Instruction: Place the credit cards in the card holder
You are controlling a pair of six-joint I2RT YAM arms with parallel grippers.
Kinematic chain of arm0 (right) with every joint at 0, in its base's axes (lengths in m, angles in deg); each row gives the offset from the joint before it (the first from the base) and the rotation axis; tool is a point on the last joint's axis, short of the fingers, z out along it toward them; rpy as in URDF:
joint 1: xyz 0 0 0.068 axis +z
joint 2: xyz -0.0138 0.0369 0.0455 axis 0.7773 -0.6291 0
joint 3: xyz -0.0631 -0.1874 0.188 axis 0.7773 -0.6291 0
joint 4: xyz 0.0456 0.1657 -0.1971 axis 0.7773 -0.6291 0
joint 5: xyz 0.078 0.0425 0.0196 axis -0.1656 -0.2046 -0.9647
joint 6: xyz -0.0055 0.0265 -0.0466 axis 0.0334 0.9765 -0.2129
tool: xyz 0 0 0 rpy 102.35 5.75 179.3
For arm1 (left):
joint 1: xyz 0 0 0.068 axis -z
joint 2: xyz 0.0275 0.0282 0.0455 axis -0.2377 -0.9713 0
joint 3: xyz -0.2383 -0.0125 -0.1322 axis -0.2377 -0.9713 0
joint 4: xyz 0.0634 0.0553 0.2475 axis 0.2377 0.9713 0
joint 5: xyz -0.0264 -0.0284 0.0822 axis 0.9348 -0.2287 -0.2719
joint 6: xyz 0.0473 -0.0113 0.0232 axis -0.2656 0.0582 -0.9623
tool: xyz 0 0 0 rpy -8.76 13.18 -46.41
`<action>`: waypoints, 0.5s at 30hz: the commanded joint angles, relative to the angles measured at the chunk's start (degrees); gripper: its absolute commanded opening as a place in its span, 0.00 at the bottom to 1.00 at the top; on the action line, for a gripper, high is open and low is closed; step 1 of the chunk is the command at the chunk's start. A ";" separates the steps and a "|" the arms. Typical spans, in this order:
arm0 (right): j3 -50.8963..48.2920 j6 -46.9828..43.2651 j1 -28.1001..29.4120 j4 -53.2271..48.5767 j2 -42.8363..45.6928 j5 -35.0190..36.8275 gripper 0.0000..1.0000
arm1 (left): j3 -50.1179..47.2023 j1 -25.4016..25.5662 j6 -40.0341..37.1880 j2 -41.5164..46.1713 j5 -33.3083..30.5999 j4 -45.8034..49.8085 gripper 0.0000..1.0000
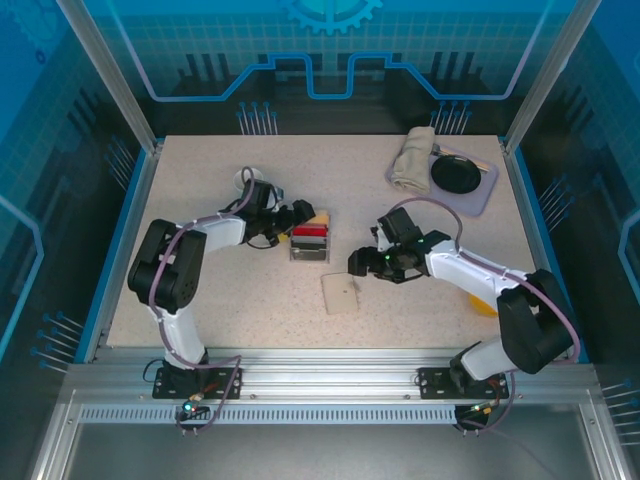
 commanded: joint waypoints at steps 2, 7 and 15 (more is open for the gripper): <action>-2.47 1.30 -2.04 1.00 2.51 -2.54 0.75 | 3.90 3.24 2.14 -2.97 2.04 0.11 0.99; -4.72 2.34 -3.52 1.73 4.22 -3.57 0.73 | 9.76 6.50 1.46 -6.99 2.91 1.79 0.99; -7.46 2.70 -3.69 -0.02 6.98 -1.46 0.71 | 21.90 10.75 -1.59 -14.95 5.98 8.07 0.99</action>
